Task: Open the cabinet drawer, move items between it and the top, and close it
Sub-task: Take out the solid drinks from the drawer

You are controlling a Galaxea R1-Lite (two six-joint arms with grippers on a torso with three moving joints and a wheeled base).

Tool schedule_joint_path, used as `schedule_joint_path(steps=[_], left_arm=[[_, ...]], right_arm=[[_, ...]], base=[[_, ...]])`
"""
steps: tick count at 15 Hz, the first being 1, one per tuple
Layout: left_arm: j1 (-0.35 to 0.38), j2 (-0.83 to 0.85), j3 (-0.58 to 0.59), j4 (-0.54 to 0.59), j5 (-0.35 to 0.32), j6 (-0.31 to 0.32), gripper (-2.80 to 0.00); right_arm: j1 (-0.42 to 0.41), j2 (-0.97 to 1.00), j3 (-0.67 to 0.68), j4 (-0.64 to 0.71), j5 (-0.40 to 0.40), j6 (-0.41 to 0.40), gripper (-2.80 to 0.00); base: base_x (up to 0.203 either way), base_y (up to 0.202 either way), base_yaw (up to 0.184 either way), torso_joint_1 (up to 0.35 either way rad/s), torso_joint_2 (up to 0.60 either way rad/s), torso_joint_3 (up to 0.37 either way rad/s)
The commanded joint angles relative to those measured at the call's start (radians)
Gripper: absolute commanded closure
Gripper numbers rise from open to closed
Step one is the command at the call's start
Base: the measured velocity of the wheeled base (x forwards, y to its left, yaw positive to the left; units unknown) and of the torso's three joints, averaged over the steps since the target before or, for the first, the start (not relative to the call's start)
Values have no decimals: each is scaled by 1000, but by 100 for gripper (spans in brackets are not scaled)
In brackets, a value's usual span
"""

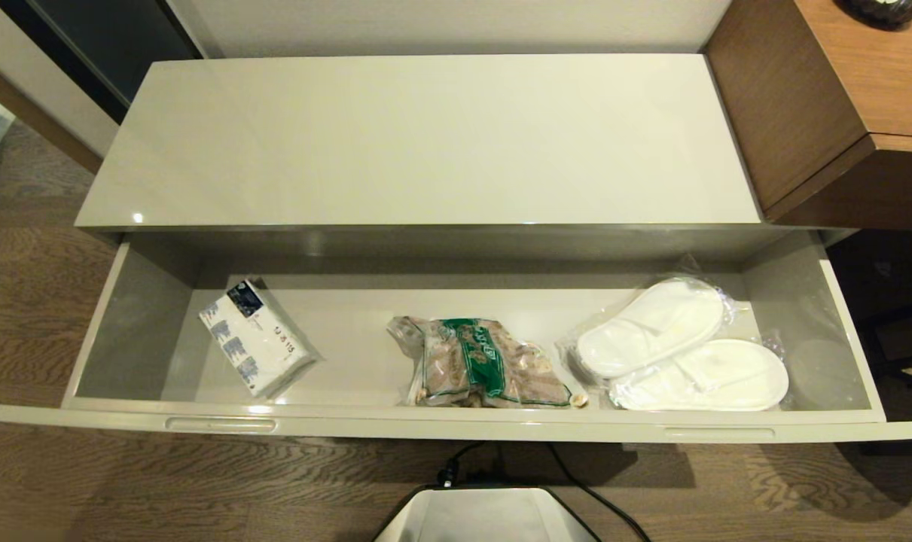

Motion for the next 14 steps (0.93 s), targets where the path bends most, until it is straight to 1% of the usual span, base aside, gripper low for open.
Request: schedule_joint_path(steps=[1,14], left_arm=[[0,2,-1,2,0,7,0],[0,0,1,2,2,-4,0]], right_arm=[[0,-13,3,0,-1,0,0],[0,-13,3,0,0,0,0]], base=[[0,0,0,0,0,0],[0,0,0,0,0,0]])
